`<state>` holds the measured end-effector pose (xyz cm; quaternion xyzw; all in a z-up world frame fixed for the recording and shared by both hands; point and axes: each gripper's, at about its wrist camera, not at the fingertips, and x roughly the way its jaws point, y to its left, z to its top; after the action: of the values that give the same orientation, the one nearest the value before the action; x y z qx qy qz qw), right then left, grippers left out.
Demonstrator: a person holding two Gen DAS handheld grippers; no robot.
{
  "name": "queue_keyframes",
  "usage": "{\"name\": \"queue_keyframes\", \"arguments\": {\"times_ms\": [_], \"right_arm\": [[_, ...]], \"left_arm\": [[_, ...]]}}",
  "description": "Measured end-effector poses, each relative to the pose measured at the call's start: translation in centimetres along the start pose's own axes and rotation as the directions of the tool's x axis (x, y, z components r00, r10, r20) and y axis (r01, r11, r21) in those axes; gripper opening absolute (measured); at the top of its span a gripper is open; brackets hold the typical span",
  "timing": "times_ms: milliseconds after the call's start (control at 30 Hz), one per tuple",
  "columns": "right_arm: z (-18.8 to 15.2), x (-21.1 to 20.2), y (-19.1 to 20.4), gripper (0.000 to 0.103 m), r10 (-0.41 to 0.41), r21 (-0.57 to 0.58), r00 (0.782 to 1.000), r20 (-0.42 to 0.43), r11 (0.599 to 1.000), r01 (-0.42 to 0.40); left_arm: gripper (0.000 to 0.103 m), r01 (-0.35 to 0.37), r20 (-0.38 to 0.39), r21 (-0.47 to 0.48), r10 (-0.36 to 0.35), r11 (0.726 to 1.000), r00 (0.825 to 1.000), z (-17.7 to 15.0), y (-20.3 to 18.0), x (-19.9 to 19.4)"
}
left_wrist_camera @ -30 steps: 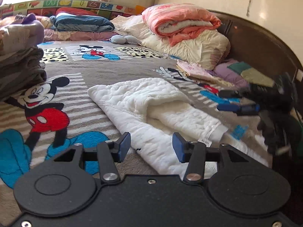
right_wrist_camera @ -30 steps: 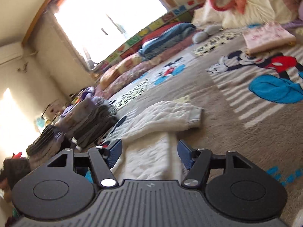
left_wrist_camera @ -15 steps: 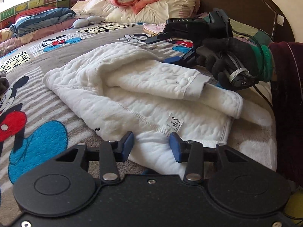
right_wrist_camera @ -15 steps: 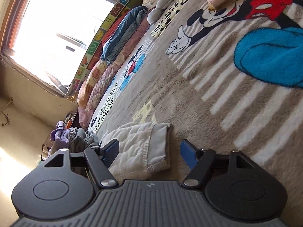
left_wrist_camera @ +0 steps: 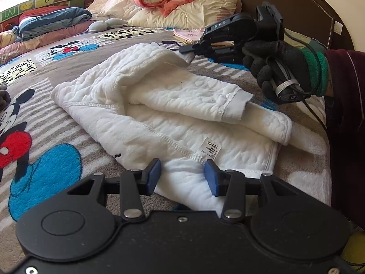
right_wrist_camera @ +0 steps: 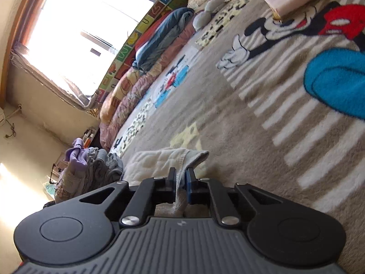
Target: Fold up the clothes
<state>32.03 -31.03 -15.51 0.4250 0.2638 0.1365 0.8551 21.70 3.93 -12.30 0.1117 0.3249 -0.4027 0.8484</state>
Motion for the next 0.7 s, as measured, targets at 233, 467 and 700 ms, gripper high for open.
{"name": "queue_keyframes", "arguments": {"times_ms": [233, 467, 700], "right_arm": [[1.9, -3.6, 7.7, 0.006, 0.102, -0.341, 0.993, 0.059, 0.937, -0.075], [-3.1, -5.6, 17.8, 0.006, 0.118, -0.843, 0.993, -0.002, 0.533, -0.065], [-11.9, -5.9, 20.9, 0.005, 0.000, -0.980, 0.985, -0.172, 0.098, -0.171]], "left_arm": [[0.042, -0.002, 0.001, -0.021, 0.002, 1.000, 1.000, 0.1, 0.0, 0.0], [0.046, 0.013, 0.006, -0.066, -0.012, 0.998, 1.000, 0.2, 0.4, 0.0], [0.046, 0.023, 0.011, -0.093, -0.023, 0.995, 1.000, 0.2, 0.6, 0.0]]}}
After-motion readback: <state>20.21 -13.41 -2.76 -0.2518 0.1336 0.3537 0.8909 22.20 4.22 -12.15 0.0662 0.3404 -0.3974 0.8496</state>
